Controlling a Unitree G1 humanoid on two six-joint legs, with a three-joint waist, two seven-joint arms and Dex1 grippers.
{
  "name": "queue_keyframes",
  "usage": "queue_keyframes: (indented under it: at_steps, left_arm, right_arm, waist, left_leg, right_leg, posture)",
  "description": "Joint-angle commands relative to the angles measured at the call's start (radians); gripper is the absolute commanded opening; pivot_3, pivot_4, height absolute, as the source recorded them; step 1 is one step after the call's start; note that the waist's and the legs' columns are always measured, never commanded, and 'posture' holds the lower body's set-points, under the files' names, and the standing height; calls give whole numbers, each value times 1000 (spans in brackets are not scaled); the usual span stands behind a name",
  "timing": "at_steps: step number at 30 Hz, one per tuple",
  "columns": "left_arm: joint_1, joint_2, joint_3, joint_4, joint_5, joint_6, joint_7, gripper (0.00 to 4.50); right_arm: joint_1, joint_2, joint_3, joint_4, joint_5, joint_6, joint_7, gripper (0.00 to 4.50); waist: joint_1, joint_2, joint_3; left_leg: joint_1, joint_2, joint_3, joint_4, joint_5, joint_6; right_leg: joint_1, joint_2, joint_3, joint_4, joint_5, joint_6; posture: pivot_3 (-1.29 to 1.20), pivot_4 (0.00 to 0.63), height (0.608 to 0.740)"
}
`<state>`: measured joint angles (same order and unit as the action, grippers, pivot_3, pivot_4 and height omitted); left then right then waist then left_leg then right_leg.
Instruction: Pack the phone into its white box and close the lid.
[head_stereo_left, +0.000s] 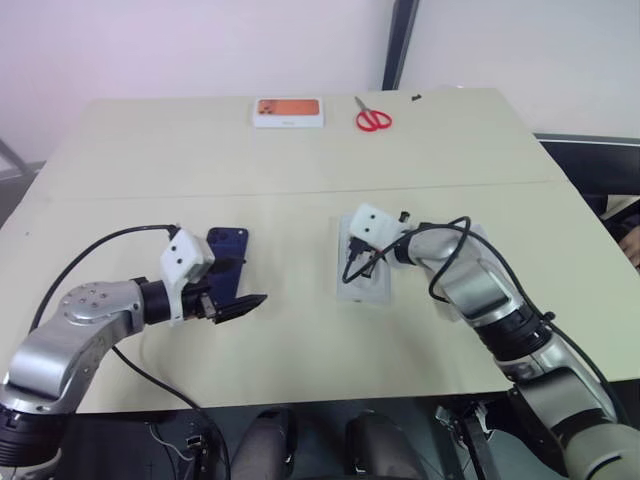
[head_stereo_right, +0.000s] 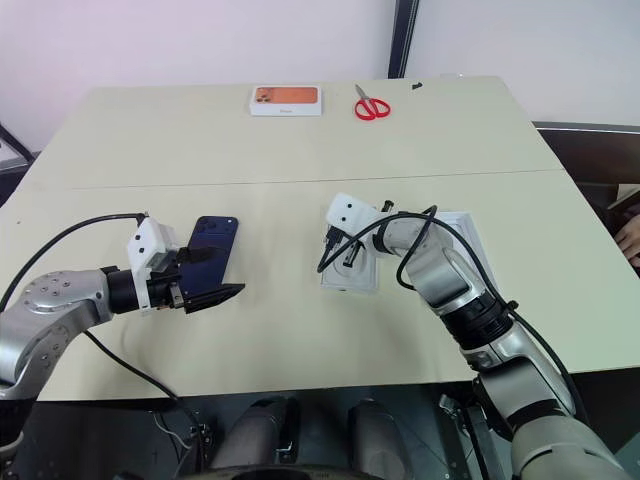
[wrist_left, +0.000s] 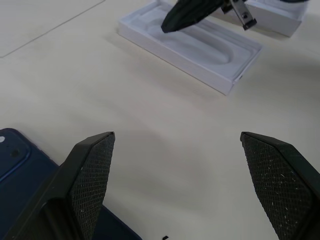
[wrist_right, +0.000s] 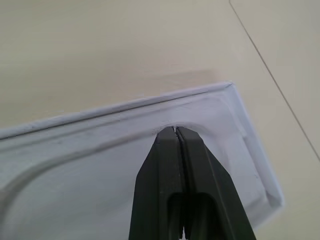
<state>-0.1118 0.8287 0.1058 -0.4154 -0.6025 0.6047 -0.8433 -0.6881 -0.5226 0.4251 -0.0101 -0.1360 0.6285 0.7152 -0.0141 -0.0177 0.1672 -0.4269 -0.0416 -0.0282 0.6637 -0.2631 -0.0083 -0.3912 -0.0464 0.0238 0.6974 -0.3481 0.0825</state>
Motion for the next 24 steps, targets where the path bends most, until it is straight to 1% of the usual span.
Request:
queue_keyframes:
  at_steps: [1, 3, 5, 8, 9, 11, 13, 16, 19, 23, 24]
  left_arm:
    - [2, -5, 37, -39, -18, 3, 5, 4245]
    - [7, -7, 43, -43, -18, 6, 8, 4245]
    - [14, -7, 55, -52, -26, 12, 9, 4245]
    - [39, -3, 74, -83, -52, 20, -3, 4245]
    - [49, 1, 78, -94, -58, 20, -11, 4245]
    - [67, 11, 83, -110, -65, 17, -31, 4245]
    - [82, 25, 76, -121, -58, 8, -59, 4245]
    - [94, 49, 48, -129, -26, -17, -99, 4245]
    - [95, 61, 19, -128, 10, -49, -121, 4245]
    - [97, 44, 3, -128, 35, -101, -142, 4245]
    - [100, 41, 0, -128, 36, -109, -146, 4245]
  right_arm:
    - [10, 0, 3, -4, -8, -25, 23, 47]
    - [17, -5, -9, -18, -7, -36, 27, 47]
    - [21, -18, -52, -53, 17, -47, 39, 47]
    - [66, -81, -126, -163, 119, -67, 150, 47]
    - [85, -103, -146, -198, 154, -61, 187, 281]
    - [136, -159, -171, -275, 218, -65, 267, 935]
    - [210, -216, -186, -360, 270, -62, 329, 1953]
    - [293, -256, -179, -422, 279, -71, 342, 3445]
    - [331, -264, -163, -429, 257, -77, 322, 3445]
    - [349, -246, -139, -409, 227, -82, 286, 3445]
    - [351, -245, -133, -405, 219, -86, 280, 3219]
  waist:
    - [0, 0, 0]
    - [-2, 0, 0]
    - [-2, 0, 0]
    - [1, 0, 0]
    - [2, 0, 0]
    - [3, 0, 0]
    - [3, 0, 0]
    - [1, 0, 0]
    - [-2, 0, 0]
    - [1, 0, 0]
    - [2, 0, 0]
  left_leg:
    - [0, 0, 0, 0, 0, 0]
    - [0, 0, 0, 0, 0, 0]
    - [0, 0, 0, 0, 0, 0]
    - [0, 0, 0, 0, 0, 0]
    - [0, 0, 0, 0, 0, 1]
    - [0, 0, 0, 0, -1, 1]
    - [1, 0, -1, 0, -1, 2]
    - [1, 0, -1, 0, -1, 2]
    - [1, 0, -1, 0, -1, 2]
    - [1, 0, -1, 0, -1, 2]
    - [1, 0, -1, 0, -1, 2]
  right_leg:
    - [0, 0, 0, 0, 0, 0]
    - [0, 0, 0, 0, 0, 0]
    - [0, 0, 0, 0, 0, 0]
    - [0, 0, 0, 0, 0, 0]
    - [0, 0, 0, 0, 0, 0]
    - [1, 0, 0, -2, 0, 0]
    - [3, 0, 0, -2, 0, 0]
    - [3, 0, 0, -2, 0, 0]
    - [3, 0, 0, -2, 0, 0]
    - [3, 0, 0, -2, 0, 0]
    - [3, 0, 0, -3, 0, 0]
  posture:
    - [0, 150, 740]
    - [0, 150, 740]
    - [0, 150, 740]
    - [0, 150, 740]
    - [0, 150, 740]
    - [0, 150, 740]
    - [0, 150, 740]
    - [0, 150, 740]
    - [0, 150, 740]
    - [0, 150, 740]
    - [0, 150, 740]
